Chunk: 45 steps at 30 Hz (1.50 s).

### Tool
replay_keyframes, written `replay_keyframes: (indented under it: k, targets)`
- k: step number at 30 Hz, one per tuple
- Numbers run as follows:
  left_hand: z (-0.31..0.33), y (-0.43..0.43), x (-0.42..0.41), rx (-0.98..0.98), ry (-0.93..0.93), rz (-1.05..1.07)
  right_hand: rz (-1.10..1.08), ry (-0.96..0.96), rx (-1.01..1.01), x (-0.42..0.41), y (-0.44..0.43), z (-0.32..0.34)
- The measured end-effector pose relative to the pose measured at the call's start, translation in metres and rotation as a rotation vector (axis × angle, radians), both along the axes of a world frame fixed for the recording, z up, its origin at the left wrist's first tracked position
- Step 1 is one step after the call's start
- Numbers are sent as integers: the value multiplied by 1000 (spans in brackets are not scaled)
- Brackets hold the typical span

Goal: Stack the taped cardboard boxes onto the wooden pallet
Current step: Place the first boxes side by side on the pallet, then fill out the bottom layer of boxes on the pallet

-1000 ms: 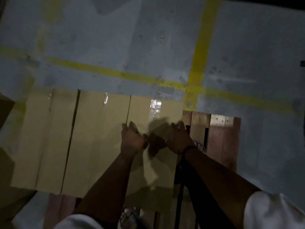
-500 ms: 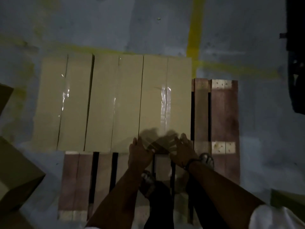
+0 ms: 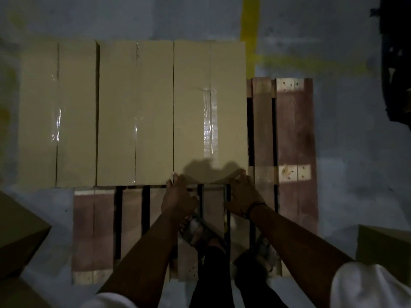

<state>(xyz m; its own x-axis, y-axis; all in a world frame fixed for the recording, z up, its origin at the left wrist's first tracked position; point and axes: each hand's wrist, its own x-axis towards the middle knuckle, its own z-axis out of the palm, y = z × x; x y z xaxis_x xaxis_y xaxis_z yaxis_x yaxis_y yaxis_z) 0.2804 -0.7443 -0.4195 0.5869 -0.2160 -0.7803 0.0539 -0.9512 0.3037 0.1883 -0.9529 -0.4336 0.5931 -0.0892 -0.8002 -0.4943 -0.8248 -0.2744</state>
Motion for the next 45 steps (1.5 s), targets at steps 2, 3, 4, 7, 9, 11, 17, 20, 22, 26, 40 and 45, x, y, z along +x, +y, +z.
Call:
replay_keyframes:
  k: [2, 3, 4, 7, 9, 11, 17, 20, 22, 26, 40, 45]
  targets:
    - [-2, 3, 3, -1, -1, -47, 22, 11, -15, 2, 1, -1]
    - [-3, 5, 6, -3, -4, -74, 48, 26, -23, 4, 0, -1]
    - [-3, 7, 8, -4, -2, -107, 75, 49, -30, 7, 0, -1]
    - [3, 14, 12, 8, 34, -245, 121, 106, -31, 10, -3, 9]
    - [17, 15, 14, -3, 9, -280, 98, 107, -33, 11, -6, 27]
    - [41, 12, 14, -44, -75, -233, 77, 74, -49, 12, -8, 53]
    - [153, -35, 12, -187, -191, -145, -106, -222, -107, 12, -13, 162]
    - [207, -59, 7, -296, -190, -129, -225, -303, -113, 12, -22, 222]
    - [253, -78, -1, -360, -233, -112, -308, -384, -119, 3, -30, 266]
    - [333, -111, -28, -444, -323, -135, -455, -518, -130, -28, -43, 339]
    - [372, -239, -386, -793, -381, -441, -993, -994, -264, -431, -99, 406]
    - [396, -286, -540, -843, -245, -649, -1230, -1014, -459, -615, -118, 435]
